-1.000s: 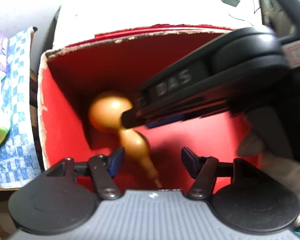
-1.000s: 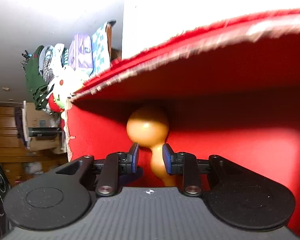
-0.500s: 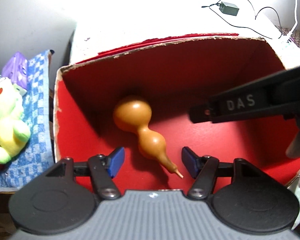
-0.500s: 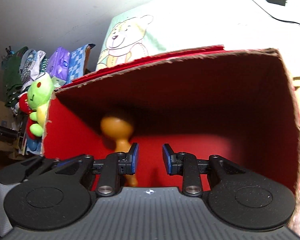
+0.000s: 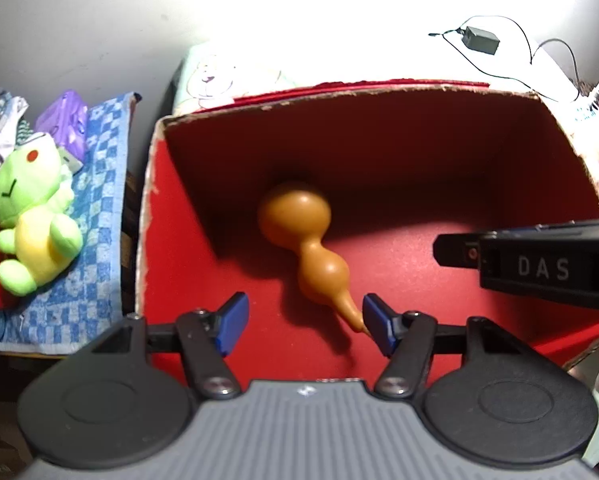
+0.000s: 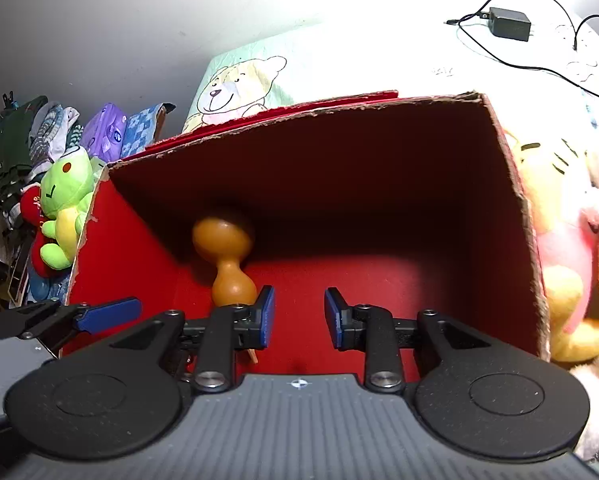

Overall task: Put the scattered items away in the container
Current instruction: 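Open the right gripper to drop the gourd inside the red box, then move the right gripper back toward the beige strap with red ribbon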

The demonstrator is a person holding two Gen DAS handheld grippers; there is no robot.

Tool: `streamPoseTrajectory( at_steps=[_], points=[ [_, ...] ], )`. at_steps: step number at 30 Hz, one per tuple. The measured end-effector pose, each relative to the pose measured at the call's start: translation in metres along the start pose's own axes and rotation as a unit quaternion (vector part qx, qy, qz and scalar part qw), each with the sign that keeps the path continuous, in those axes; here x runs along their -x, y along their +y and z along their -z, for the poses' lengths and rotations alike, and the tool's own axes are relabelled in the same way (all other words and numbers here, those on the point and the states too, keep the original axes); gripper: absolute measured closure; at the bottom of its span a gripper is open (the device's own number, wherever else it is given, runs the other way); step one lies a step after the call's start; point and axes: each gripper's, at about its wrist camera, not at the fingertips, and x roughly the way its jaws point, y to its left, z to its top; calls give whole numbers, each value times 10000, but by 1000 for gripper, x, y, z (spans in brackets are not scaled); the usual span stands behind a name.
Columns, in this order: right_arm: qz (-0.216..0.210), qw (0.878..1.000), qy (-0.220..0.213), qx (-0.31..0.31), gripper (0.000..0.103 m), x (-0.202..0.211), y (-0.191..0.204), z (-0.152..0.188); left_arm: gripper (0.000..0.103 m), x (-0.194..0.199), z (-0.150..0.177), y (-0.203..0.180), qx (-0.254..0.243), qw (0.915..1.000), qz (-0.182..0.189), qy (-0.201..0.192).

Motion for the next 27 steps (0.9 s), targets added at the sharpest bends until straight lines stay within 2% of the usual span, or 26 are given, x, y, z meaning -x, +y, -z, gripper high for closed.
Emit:
streamPoseTrajectory(
  at_steps=[7,13,15,22,27],
  points=[
    [117,9993,-246,238,72,23,5,9,36,21,11,-12,157,9997,-174,-80],
    [-53,9983,-503,288,71,52,0,21,35,43,21,-20,414,9987,-266,-124],
    [-114,9978,-568,308,70,64,-4,25,29,52,25,-25,459,9982,-333,-200],
    [-324,9966,-670,366,70,91,-20,37,27,80,40,-39,739,9958,-402,-353],
    [-512,9952,-743,380,70,107,-37,51,26,104,63,-41,924,9939,-258,-540]
  ],
)
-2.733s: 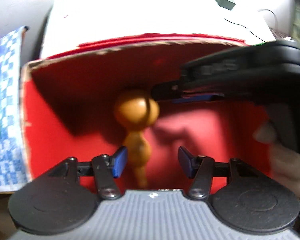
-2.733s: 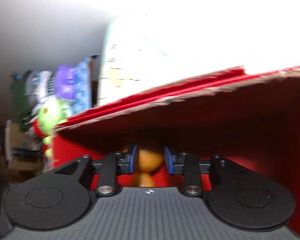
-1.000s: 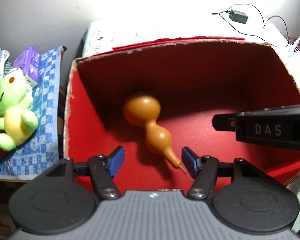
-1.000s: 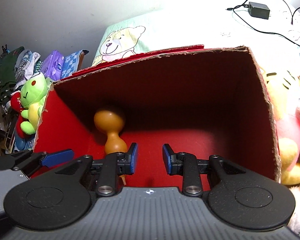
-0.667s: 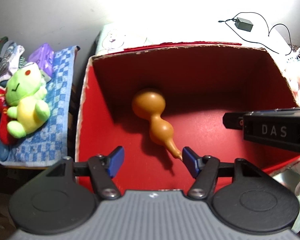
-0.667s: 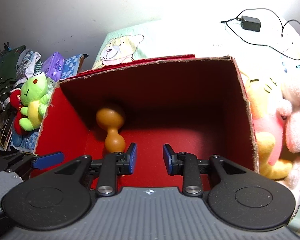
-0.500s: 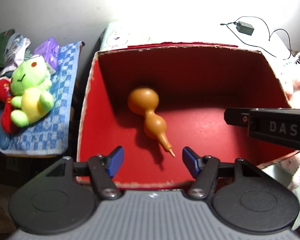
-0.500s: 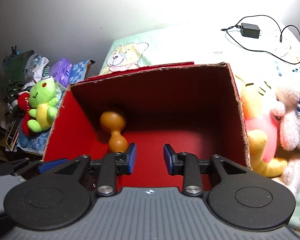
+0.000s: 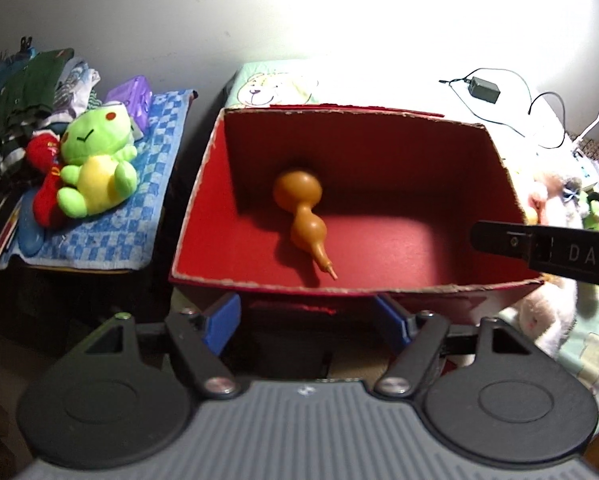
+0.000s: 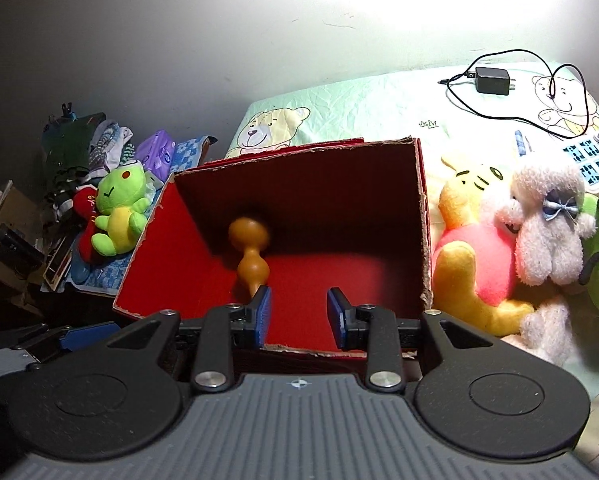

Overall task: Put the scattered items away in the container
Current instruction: 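Move the right gripper back toward the beige strap with red ribbon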

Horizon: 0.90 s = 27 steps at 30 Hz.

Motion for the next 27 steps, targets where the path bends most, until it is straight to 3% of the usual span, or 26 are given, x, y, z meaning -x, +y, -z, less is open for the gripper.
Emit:
streamPoseTrajectory(
  at_steps=[3,11,22,27],
  points=[
    [-180,9998,1,-105,70,12,-11,13,20,17,15,5,57,9999,-19,-131],
    [-631,9962,280,-535,70,15,-42,60,19,39,59,17,393,9989,-69,-261],
    [-941,9902,691,-772,69,-3,-42,93,19,18,116,3,534,9976,420,104],
    [-1102,9873,844,-767,69,-16,-33,97,25,1,128,-3,591,9967,538,163]
  ],
)
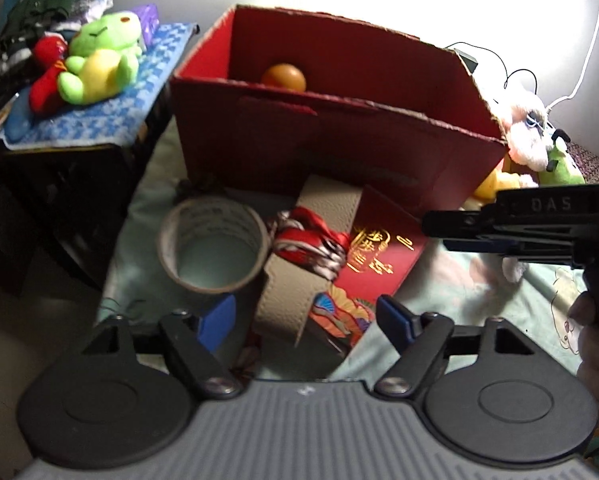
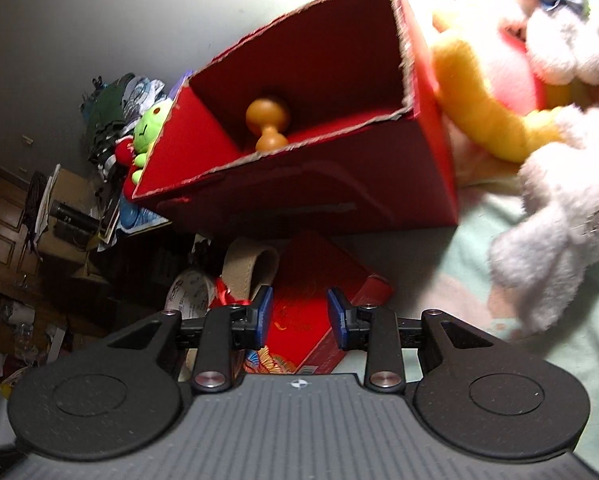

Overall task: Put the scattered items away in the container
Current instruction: 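Move the right gripper back toward the beige strap with red ribbon, then close the right gripper on the beige strap at the ribbon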

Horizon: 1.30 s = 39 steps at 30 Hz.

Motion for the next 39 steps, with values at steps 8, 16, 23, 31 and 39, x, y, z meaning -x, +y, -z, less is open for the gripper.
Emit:
streamPoseTrajectory(
  at_steps=[8,16,23,31,39],
  points=[
    [-276,9990,338,-78,69,-26,11,3,38,-25,3,2,-69,9996,20,271],
    [-355,9985,410,-25,64,-44,22,2,60,-35,1,14,-43,9989,80,469],
    [-267,9989,374,28,63,-57,30,6,70,-40,-1,18,-70,9982,199,564],
    [-174,9990,304,285,66,-59,35,7,71,-43,1,16,-41,9968,404,686],
    [-234,9991,307,164,72,-51,28,10,73,-41,-1,9,-169,9956,436,806]
  ],
)
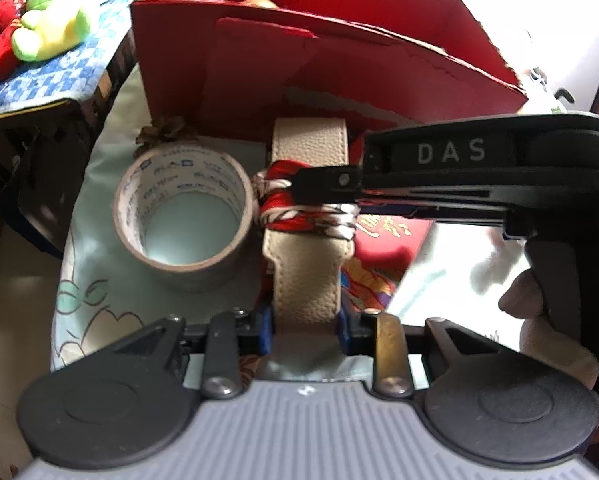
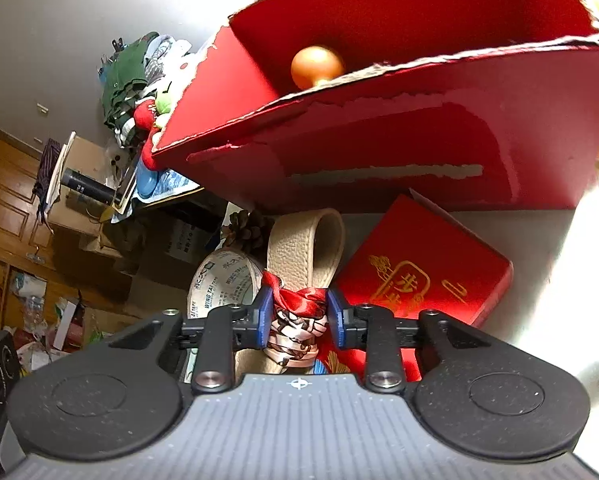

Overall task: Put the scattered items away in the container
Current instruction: 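Close the right gripper on the beige strap at the ribbon, then lift the strap with the right gripper and carry it into the red box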

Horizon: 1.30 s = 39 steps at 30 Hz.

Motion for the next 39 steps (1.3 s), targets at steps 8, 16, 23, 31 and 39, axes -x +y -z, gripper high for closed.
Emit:
streamPoseTrajectory(
  at_steps=[8,16,23,31,39],
  points=[
    [-87,9998,-103,-162,73,25,-6,5,73,16,0,-20,-284,9994,217,6],
    [-107,9984,-519,-212,73,69,-14,4,73,36,-10,-57,-757,9959,463,-165],
    [-141,9943,-984,-396,73,112,-25,0,73,52,-23,-89,-1237,9890,744,-338],
    [-47,9853,-1705,-136,73,148,-15,-23,72,74,-58,-115,-1740,9769,907,-846],
    [-22,9793,-2026,49,74,145,-8,-73,72,75,-116,-105,-1903,9713,868,-1129]
  ],
)
